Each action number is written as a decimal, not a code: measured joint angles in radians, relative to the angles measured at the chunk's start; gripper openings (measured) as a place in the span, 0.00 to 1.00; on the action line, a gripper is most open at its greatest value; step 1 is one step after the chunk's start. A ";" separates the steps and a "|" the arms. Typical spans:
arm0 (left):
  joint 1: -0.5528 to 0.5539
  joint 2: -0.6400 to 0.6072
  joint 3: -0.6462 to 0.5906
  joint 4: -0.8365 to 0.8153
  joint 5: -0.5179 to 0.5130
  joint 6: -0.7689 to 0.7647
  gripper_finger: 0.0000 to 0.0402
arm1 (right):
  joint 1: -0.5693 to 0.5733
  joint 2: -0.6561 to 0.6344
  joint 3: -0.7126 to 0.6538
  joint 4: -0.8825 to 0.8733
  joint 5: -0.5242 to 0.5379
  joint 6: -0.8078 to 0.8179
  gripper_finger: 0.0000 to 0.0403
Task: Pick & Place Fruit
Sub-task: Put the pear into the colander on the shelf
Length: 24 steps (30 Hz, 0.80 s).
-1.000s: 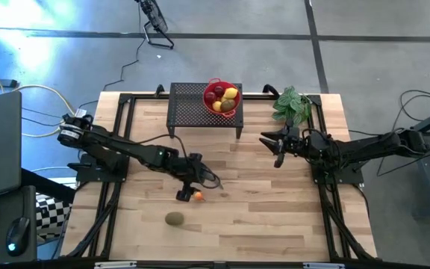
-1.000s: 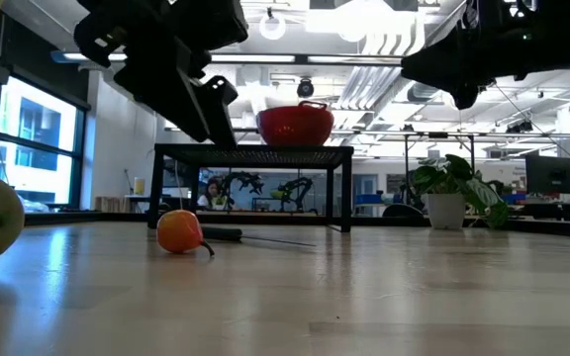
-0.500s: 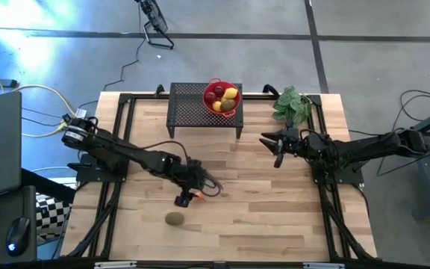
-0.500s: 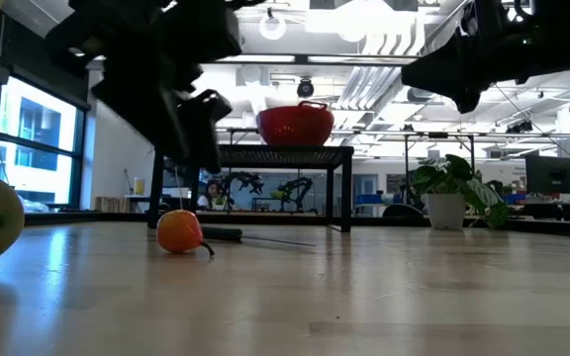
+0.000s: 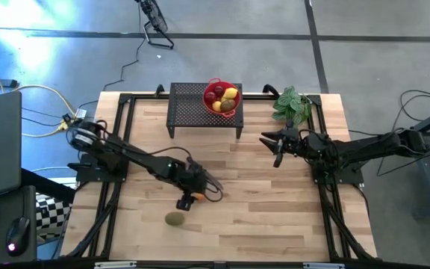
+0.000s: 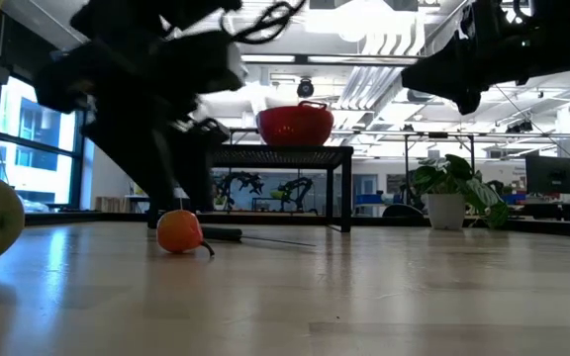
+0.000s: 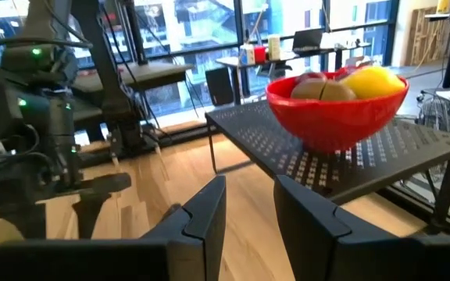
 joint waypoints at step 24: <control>0.000 0.068 0.002 0.056 0.059 -0.003 0.62 | 0.000 0.001 0.000 -0.023 0.000 0.000 0.26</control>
